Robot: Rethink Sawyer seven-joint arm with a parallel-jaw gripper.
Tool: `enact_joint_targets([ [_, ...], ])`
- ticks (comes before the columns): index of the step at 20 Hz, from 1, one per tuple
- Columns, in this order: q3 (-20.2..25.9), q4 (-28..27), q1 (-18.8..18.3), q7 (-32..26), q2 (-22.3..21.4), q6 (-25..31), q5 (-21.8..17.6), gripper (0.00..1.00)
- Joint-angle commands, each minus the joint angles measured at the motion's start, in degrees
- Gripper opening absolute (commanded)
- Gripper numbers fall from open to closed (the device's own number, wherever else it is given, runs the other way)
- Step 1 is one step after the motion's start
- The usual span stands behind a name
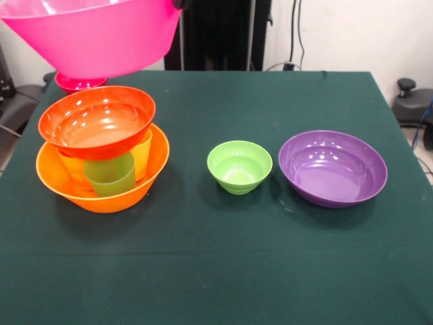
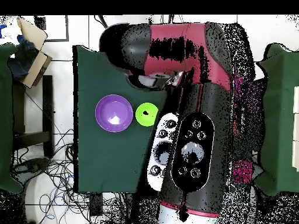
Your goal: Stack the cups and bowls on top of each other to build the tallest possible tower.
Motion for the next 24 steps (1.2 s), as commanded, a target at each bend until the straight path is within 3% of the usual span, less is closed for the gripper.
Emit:
enact_joint_targets([
  [1, 4.1, 7.3, 0.3, -11.9, 1.9, -7.3, -5.7, 0.0],
  [13, 3.4, 9.0, -0.6, -13.5, 1.4, -10.3, -5.7, 0.0],
  [24, 2.8, 17.3, -0.7, -12.1, -1.7, -15.4, -5.8, 0.0],
])
